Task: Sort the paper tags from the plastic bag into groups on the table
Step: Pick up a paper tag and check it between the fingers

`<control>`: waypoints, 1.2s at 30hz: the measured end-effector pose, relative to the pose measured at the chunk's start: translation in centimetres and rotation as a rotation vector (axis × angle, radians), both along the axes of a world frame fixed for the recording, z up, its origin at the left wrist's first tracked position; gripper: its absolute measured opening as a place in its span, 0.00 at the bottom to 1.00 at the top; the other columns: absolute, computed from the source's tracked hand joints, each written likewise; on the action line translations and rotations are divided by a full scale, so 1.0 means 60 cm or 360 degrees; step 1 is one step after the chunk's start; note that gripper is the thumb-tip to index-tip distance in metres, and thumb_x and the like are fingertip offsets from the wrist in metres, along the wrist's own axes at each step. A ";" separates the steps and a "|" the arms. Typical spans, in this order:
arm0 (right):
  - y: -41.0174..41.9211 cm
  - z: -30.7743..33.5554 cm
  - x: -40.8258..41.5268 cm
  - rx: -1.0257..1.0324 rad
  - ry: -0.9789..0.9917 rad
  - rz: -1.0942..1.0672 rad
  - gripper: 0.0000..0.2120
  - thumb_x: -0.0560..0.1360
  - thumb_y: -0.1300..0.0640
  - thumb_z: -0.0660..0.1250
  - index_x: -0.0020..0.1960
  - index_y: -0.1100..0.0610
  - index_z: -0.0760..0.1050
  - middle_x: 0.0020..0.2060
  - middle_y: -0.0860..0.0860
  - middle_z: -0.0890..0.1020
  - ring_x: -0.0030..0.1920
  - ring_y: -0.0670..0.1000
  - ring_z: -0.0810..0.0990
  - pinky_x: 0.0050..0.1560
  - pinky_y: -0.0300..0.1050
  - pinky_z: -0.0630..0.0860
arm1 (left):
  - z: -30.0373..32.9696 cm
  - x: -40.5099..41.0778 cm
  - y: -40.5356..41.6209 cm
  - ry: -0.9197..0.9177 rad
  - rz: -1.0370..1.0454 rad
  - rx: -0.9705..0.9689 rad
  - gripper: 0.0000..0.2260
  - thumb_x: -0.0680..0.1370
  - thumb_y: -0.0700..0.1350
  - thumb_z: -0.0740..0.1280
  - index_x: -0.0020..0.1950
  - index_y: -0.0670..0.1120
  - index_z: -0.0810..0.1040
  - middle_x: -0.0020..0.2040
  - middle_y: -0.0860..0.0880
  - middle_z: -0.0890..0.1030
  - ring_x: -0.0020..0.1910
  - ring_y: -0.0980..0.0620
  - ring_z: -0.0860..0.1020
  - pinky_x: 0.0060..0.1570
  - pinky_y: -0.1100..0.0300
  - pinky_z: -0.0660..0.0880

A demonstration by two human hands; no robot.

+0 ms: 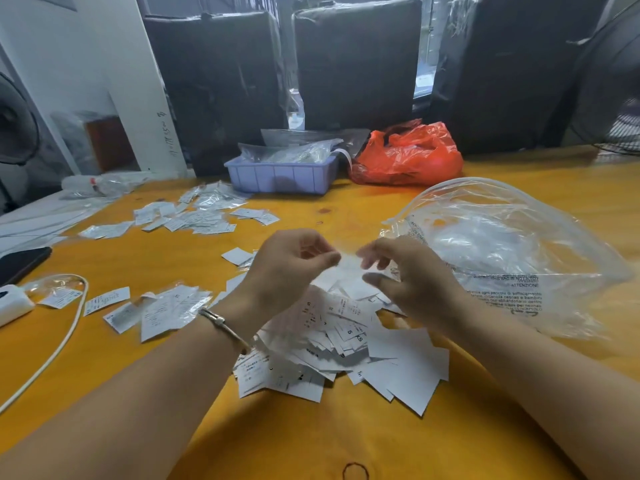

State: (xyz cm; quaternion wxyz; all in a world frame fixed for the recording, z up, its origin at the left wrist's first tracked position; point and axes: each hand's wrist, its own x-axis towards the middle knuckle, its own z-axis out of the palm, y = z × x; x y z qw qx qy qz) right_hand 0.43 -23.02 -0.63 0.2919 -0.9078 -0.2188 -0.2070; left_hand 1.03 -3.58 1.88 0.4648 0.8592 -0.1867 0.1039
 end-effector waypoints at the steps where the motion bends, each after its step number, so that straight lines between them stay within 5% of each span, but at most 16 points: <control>1: 0.000 -0.004 0.002 -0.0173 0.0031 -0.0024 0.17 0.75 0.57 0.70 0.64 0.52 0.76 0.53 0.47 0.81 0.54 0.48 0.75 0.57 0.47 0.71 | -0.003 0.002 0.009 0.0033 0.0036 -0.0085 0.04 0.76 0.41 0.73 0.43 0.42 0.83 0.41 0.46 0.85 0.45 0.48 0.83 0.49 0.54 0.79; 3: 0.002 -0.011 0.008 -0.0549 0.0068 -0.0052 0.21 0.77 0.52 0.66 0.70 0.50 0.70 0.64 0.46 0.77 0.65 0.48 0.70 0.66 0.46 0.62 | -0.009 0.003 0.025 0.0058 0.0095 -0.0211 0.04 0.76 0.41 0.72 0.43 0.42 0.82 0.41 0.46 0.86 0.45 0.48 0.83 0.48 0.55 0.79; 6: 0.004 -0.016 0.013 -0.0705 0.0093 -0.0060 0.20 0.78 0.46 0.63 0.69 0.47 0.70 0.66 0.42 0.74 0.68 0.47 0.67 0.65 0.45 0.57 | -0.015 0.001 0.042 0.0109 0.0112 -0.0434 0.04 0.76 0.43 0.72 0.43 0.44 0.81 0.41 0.48 0.86 0.42 0.54 0.83 0.43 0.65 0.77; 12: 0.006 -0.006 0.008 -0.0679 0.0125 -0.0028 0.13 0.77 0.49 0.66 0.62 0.45 0.76 0.54 0.43 0.76 0.60 0.48 0.71 0.60 0.46 0.58 | -0.018 -0.011 0.049 0.0328 -0.0022 -0.0752 0.04 0.78 0.40 0.69 0.48 0.39 0.79 0.42 0.45 0.86 0.40 0.51 0.85 0.38 0.64 0.78; 18: 0.014 -0.008 -0.004 -0.0900 -0.0303 -0.0102 0.05 0.76 0.58 0.65 0.44 0.51 0.77 0.42 0.46 0.79 0.47 0.52 0.76 0.53 0.45 0.60 | -0.017 -0.020 0.049 0.0351 -0.0077 -0.0807 0.05 0.75 0.32 0.71 0.49 0.39 0.80 0.42 0.43 0.86 0.39 0.50 0.85 0.38 0.64 0.78; 23: 0.012 0.009 -0.019 0.0016 -0.0431 -0.0085 0.03 0.72 0.65 0.71 0.40 0.60 0.81 0.35 0.51 0.82 0.38 0.51 0.79 0.41 0.47 0.73 | -0.017 -0.023 0.045 0.0354 -0.0099 -0.0777 0.08 0.72 0.34 0.74 0.49 0.41 0.82 0.38 0.47 0.85 0.36 0.53 0.83 0.37 0.65 0.78; 25: 0.010 0.018 -0.024 0.0527 -0.0201 -0.0064 0.02 0.72 0.64 0.72 0.41 0.60 0.81 0.34 0.48 0.82 0.35 0.43 0.78 0.39 0.38 0.73 | -0.017 -0.024 0.044 0.0354 -0.0119 -0.0762 0.09 0.69 0.38 0.76 0.48 0.42 0.82 0.36 0.48 0.84 0.35 0.54 0.82 0.36 0.66 0.77; 29: 0.005 0.029 -0.032 0.1330 0.0353 0.0148 0.11 0.68 0.70 0.73 0.48 0.60 0.79 0.39 0.53 0.86 0.40 0.50 0.85 0.40 0.39 0.80 | -0.018 -0.026 0.041 0.0325 -0.0163 -0.0717 0.12 0.65 0.46 0.76 0.45 0.43 0.83 0.36 0.48 0.84 0.34 0.54 0.80 0.36 0.65 0.76; 33: 0.005 0.030 -0.034 0.1336 0.0437 0.0208 0.24 0.67 0.70 0.74 0.59 0.54 0.75 0.38 0.54 0.86 0.36 0.48 0.82 0.34 0.38 0.77 | -0.020 -0.029 0.038 0.0343 -0.0163 -0.0711 0.11 0.68 0.49 0.74 0.44 0.43 0.83 0.34 0.48 0.83 0.32 0.53 0.80 0.38 0.61 0.77; 36: 0.006 0.028 -0.034 0.1309 0.0455 0.0209 0.23 0.69 0.70 0.73 0.60 0.55 0.75 0.37 0.55 0.85 0.34 0.48 0.81 0.32 0.38 0.76 | -0.019 -0.029 0.041 0.0352 -0.0178 -0.0679 0.12 0.70 0.49 0.73 0.46 0.41 0.83 0.35 0.47 0.83 0.33 0.53 0.80 0.38 0.61 0.76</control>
